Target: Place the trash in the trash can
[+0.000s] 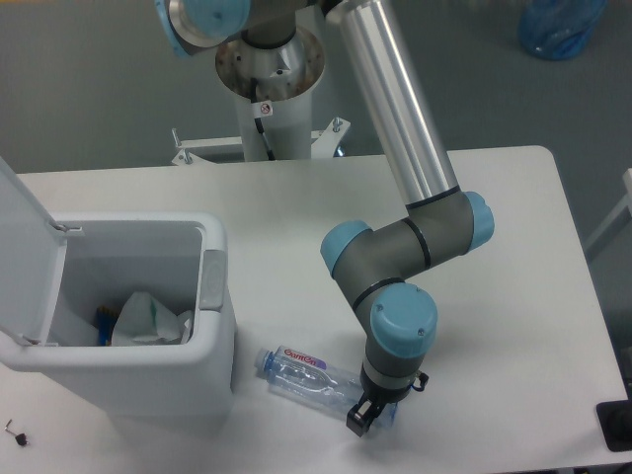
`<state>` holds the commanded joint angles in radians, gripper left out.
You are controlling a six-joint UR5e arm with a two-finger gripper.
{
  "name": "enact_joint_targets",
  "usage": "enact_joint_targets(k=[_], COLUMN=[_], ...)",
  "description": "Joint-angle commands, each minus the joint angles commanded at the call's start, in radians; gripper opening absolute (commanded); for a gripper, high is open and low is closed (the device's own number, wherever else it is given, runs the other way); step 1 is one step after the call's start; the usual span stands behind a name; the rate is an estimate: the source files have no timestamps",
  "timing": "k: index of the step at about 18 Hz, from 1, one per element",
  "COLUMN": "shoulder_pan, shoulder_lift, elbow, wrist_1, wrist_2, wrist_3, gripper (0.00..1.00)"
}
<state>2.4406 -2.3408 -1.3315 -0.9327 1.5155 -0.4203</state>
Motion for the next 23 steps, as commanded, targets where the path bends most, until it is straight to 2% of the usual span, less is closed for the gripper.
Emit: enact_joint_targets(k=[13, 17, 23], shoulder_pan=[-0.005, -0.005, -0.005], shoulder_lift=[0.002, 0.002, 0.011], elbow=[-0.002, -0.006, -0.008], wrist_1=[-0.002, -0.002, -0.002], wrist_2=[0.008, 0.046, 0.046], wrist_3=[0.002, 0.003, 0.005], gripper=[0.63, 0.61, 0.60])
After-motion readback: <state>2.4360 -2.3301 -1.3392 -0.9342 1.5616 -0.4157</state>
